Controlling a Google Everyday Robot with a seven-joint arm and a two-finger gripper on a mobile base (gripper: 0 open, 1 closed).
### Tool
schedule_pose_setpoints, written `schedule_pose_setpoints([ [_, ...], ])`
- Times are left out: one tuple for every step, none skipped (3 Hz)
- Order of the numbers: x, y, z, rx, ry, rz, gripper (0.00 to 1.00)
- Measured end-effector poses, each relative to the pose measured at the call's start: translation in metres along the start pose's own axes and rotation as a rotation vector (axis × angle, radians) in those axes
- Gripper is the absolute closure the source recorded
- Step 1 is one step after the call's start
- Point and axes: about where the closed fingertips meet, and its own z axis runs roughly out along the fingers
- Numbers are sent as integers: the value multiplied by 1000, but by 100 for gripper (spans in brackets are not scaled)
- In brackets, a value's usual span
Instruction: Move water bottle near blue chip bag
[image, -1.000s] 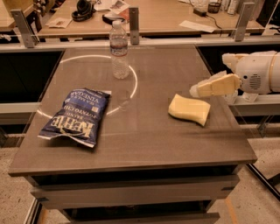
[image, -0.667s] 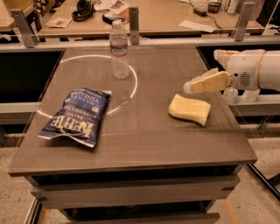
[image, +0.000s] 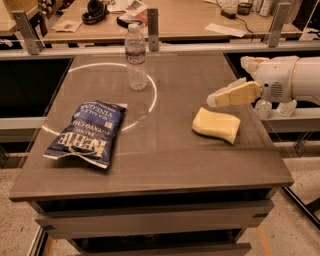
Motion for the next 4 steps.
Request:
schedule_pose_setpoints([
  [-9, 3, 22, -60, -12, -27, 0],
  [-20, 6, 56, -111, -25, -60, 0],
  [-25, 15, 90, -121, -11, -68, 0],
  [-26, 20, 118, -111, -5, -50, 0],
])
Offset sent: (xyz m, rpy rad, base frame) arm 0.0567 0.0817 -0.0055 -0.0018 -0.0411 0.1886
